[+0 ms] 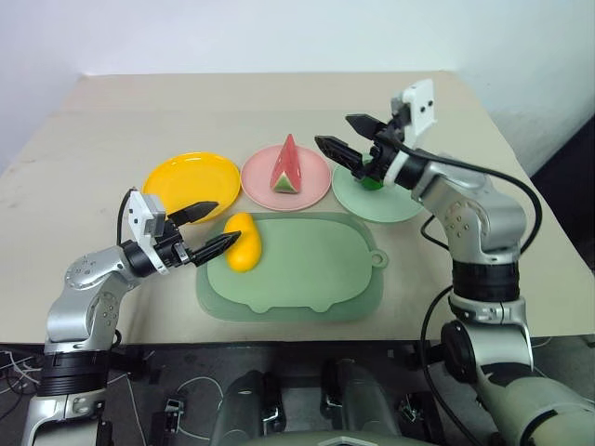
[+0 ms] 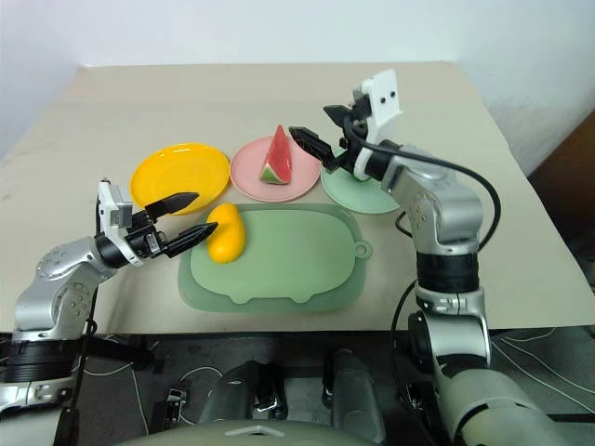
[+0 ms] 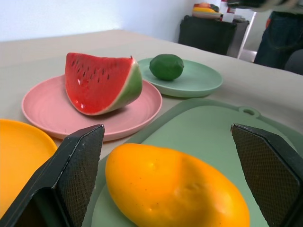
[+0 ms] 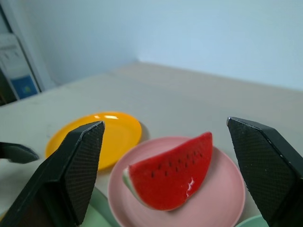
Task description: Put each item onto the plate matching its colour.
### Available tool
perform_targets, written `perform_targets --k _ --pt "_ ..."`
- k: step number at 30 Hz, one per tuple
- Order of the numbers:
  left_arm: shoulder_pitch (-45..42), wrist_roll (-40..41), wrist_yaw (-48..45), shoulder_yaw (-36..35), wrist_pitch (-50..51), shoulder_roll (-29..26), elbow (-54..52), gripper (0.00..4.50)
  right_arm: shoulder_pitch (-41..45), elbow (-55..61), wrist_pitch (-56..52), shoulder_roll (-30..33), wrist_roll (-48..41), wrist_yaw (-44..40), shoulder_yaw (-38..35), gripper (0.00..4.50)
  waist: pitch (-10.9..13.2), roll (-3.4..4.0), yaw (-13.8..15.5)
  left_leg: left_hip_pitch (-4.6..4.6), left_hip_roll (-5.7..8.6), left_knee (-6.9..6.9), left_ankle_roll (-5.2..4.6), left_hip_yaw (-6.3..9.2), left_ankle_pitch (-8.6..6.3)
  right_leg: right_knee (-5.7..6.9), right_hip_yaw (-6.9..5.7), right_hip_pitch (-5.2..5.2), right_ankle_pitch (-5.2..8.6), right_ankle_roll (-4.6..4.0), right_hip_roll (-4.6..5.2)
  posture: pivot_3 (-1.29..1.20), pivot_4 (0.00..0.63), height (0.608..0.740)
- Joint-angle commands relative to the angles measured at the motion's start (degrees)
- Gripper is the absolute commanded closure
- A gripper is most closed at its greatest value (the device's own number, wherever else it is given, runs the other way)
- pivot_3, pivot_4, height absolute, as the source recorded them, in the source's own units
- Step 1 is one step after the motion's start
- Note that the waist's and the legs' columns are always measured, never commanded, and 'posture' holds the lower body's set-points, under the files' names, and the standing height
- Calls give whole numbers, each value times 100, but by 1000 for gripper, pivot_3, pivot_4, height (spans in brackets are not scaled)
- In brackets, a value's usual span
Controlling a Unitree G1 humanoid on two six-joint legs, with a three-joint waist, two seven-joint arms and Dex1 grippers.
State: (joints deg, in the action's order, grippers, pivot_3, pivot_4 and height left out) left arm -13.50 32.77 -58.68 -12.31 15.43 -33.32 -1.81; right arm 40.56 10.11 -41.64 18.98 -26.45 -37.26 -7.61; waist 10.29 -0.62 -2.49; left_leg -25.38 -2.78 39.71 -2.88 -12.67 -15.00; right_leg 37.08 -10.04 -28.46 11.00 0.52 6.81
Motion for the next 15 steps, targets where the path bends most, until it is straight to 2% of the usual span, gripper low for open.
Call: perform_targets --k 1,7,10,15 --pt "51 83 115 -201 -31 -61 -218 0 -489 854 -161 190 -408 -151 13 82 0 0 4 0 0 0 0 0 0 -1 0 0 0 0 0 0 150 696" --pt "363 170 449 -434 -42 -44 -580 0 -1324 1320 -60 461 -307 -224 548 82 0 -1 9 0 0 1 -1 3 -1 -8 0 1 5 -9 2 0 150 696" --pt "594 154 618 -531 -28 -58 -812 0 -1549 1322 210 674 -133 -398 827 82 0 -1 12 -1 1 1 -1 4 -1 -11 0 1 12 -19 3 0 150 696" --pt "1011 311 841 -650 182 -71 -1348 0 -1679 1240 391 841 -169 -558 873 82 0 -2 39 -1 1 1 -1 5 -2 -13 0 2 16 -15 2 0 150 696"
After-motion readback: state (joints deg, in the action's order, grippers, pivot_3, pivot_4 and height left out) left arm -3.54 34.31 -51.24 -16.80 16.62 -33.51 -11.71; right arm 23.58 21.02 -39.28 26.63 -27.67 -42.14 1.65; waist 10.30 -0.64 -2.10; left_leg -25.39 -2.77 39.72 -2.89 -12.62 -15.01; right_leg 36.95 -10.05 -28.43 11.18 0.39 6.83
